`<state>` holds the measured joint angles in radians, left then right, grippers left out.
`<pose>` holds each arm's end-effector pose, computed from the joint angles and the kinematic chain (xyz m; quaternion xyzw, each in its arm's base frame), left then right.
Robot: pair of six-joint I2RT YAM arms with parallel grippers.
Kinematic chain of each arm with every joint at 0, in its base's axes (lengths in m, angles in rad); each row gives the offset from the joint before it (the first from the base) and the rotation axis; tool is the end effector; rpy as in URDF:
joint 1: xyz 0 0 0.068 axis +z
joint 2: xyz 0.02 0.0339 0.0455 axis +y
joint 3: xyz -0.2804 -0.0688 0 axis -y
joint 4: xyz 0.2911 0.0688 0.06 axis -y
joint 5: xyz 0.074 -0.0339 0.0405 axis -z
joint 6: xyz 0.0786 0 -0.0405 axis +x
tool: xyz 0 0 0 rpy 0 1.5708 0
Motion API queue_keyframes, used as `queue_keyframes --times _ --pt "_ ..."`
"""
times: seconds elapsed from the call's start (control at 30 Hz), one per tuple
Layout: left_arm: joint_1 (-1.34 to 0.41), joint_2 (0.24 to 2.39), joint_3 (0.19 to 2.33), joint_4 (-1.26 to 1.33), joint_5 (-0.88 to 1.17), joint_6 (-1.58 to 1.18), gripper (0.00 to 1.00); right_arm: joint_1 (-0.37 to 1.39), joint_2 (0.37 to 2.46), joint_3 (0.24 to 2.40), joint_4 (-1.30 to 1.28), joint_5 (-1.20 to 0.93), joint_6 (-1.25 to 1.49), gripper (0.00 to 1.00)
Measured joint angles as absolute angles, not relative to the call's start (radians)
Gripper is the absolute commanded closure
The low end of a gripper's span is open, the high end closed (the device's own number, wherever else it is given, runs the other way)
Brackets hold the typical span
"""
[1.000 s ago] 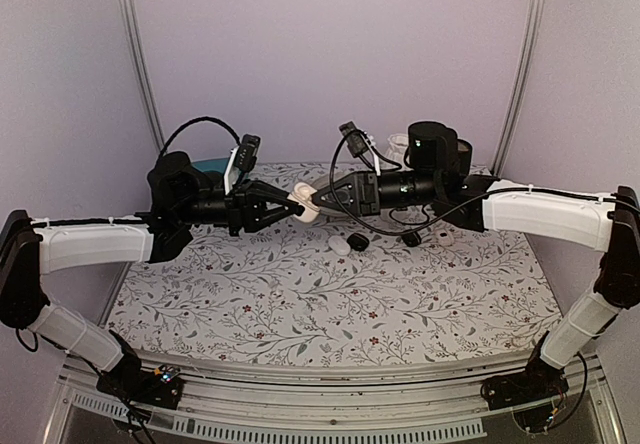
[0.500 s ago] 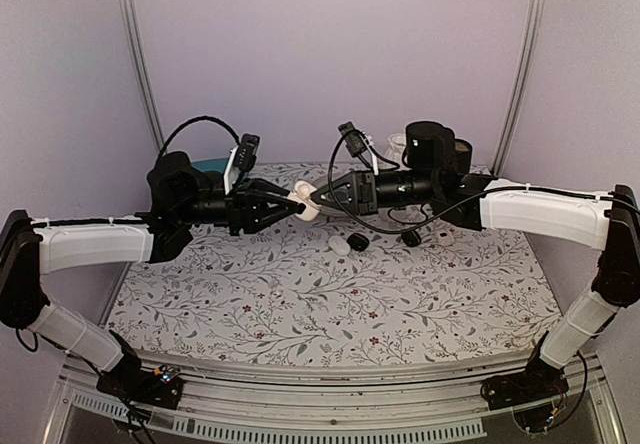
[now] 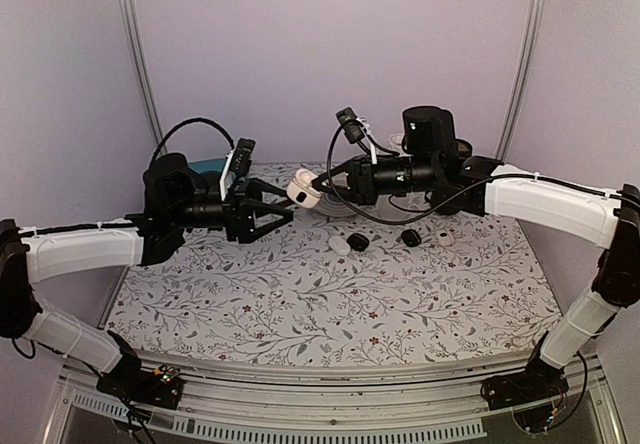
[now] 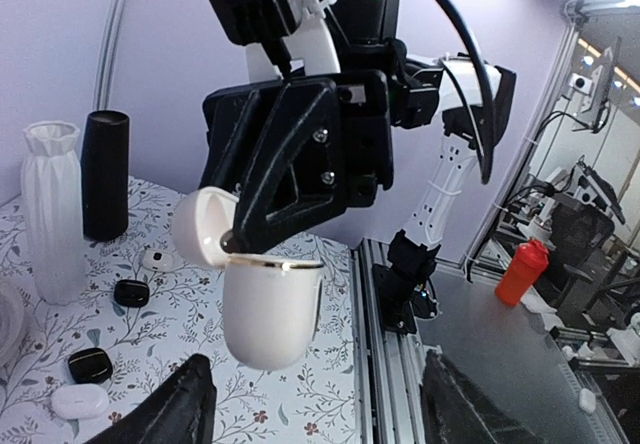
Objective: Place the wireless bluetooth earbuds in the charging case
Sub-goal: Pass from the left arm to the right, then pass from the right arm to the left
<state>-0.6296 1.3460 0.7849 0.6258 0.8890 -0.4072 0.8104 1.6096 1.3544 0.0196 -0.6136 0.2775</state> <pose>0.2544 -0.2608 0.2907 0.3803 0.5788 -0.5818 0.4265 0.2857 0.3660 0.3460 -0.3775 0.6730 0.5084 0.3823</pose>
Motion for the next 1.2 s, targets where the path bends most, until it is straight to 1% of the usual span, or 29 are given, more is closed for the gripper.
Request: queue_keyframes --times 0.17,0.33,0.57,0.67,0.87,1.03,1.2 --pt "-0.630 1.264 0.751 0.554 0.828 -0.335 0.26 0.810 1.610 1.383 -0.036 -0.582 0.200 0.96" --pt "-0.620 1.222 0.751 0.477 0.799 -0.265 0.30 0.813 1.610 1.406 -0.061 -0.579 0.138 0.96" --pt "-0.531 1.231 0.735 0.489 0.883 -0.305 0.32 0.845 1.615 1.465 -0.091 -0.554 0.059 0.96" --pt "-0.522 1.221 0.720 0.499 0.901 -0.312 0.36 0.860 1.631 1.491 -0.098 -0.542 0.039 0.96" --pt "-0.517 1.205 0.697 0.548 0.920 -0.323 0.38 0.892 1.663 1.520 -0.113 -0.510 0.014 0.96" --pt "-0.517 1.204 0.670 0.603 0.929 -0.343 0.44 0.911 1.675 1.527 -0.116 -0.498 -0.005 0.96" --pt "-0.517 1.205 0.670 0.651 0.939 -0.367 0.53 0.916 1.675 1.529 -0.119 -0.490 -0.017 0.96"
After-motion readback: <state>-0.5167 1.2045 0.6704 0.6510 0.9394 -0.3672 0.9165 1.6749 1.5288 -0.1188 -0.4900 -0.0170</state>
